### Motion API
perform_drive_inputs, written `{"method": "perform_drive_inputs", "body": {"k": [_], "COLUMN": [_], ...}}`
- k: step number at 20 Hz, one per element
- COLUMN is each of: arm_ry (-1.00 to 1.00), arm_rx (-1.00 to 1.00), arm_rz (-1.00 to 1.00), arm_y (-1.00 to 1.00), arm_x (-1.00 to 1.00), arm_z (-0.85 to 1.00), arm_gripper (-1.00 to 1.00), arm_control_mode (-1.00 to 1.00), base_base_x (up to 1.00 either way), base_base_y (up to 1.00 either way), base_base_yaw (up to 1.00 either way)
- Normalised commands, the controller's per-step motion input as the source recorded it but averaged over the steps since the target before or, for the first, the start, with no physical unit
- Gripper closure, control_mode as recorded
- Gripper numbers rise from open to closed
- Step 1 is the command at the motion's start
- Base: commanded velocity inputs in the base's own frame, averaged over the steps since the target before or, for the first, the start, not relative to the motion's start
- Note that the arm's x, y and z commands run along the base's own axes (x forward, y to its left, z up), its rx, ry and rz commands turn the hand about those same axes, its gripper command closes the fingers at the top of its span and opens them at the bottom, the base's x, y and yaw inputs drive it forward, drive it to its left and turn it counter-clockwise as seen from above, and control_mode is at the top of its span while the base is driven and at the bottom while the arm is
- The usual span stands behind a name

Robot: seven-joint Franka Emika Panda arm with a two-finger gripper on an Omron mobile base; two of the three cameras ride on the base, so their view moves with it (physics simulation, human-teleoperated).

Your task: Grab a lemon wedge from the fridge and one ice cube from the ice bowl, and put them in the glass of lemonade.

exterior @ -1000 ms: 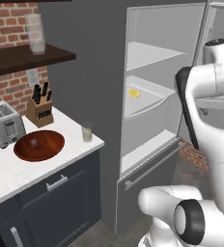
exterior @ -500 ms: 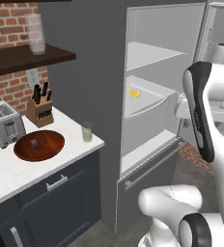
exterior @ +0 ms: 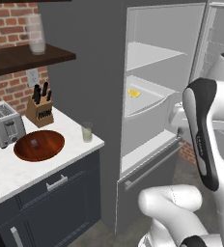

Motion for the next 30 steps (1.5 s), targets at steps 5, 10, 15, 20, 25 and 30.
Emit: {"method": "perform_drive_inputs", "body": {"k": [5, 10, 15, 20, 25, 30], "arm_ry": [-0.05, -0.03, 0.0, -0.01, 0.0, 0.0], "arm_rx": [0.0, 0.0, 0.0, 0.0, 0.0, 0.0], "arm_rz": [0.0, 0.0, 0.0, 0.0, 0.0, 0.0], "arm_y": [0.07, 0.03, 0.0, -0.05, 0.0, 0.0], "arm_x": [-0.25, -0.1, 0.03, 0.0, 0.0, 0.0], "arm_z": [-0.03, 0.0, 0.0, -0.05, 0.0, 0.0], "arm_gripper": [-1.0, -1.0, -1.0, -1.0, -1.0, -1.0], "arm_control_mode": [-1.0, -1.0, -1.0, -1.0, 1.0, 1.0], "base_base_x": [0.0, 0.0, 0.0, 0.0, 0.16, 0.17], "base_base_y": [0.0, 0.0, 0.0, 0.0, -0.78, -0.78], "base_base_yaw": [0.0, 0.0, 0.0, 0.0, 0.27, 0.43]}}
